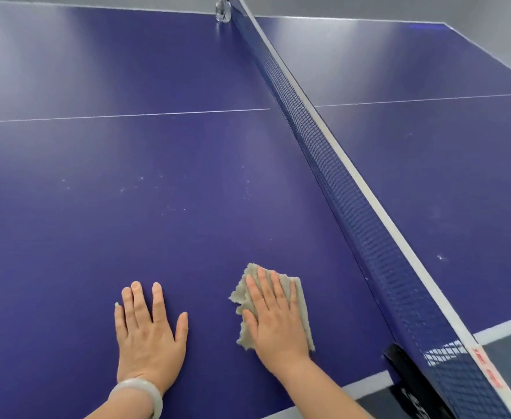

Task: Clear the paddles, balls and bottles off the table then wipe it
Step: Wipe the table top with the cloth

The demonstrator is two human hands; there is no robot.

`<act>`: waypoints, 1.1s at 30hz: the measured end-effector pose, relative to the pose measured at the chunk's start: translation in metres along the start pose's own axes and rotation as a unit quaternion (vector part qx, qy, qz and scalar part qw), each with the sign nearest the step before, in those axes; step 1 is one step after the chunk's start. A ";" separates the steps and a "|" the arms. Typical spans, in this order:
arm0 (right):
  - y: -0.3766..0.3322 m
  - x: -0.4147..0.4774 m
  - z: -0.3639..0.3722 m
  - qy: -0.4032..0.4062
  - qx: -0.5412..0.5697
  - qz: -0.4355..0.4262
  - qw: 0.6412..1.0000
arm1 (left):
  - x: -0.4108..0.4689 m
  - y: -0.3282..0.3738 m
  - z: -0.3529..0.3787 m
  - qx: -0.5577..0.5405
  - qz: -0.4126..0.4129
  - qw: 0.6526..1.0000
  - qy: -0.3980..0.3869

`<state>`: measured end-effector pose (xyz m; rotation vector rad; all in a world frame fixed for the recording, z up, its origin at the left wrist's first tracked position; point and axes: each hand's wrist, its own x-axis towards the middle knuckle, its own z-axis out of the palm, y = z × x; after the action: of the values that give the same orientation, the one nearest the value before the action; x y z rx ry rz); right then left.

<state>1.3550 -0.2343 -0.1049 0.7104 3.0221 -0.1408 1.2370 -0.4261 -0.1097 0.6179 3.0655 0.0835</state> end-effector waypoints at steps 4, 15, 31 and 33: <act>0.068 -0.017 0.001 0.043 -0.035 0.203 0.978 | 0.001 -0.001 0.002 0.001 0.007 1.000 -0.002; 0.012 0.015 0.003 0.019 0.009 -0.032 0.999 | 0.001 -0.001 -0.001 -0.018 -0.001 1.000 -0.003; 0.053 0.042 -0.014 -0.030 -0.014 0.339 0.940 | 0.016 -0.001 -0.004 -0.121 0.024 0.992 0.003; 0.055 0.049 -0.015 -0.039 -0.021 0.354 0.934 | 0.029 0.010 -0.012 -0.154 0.086 0.984 0.011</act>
<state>1.3360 -0.1621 -0.0973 1.6681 2.4835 -0.0758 1.2141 -0.4061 -0.0969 0.8588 2.9204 0.5556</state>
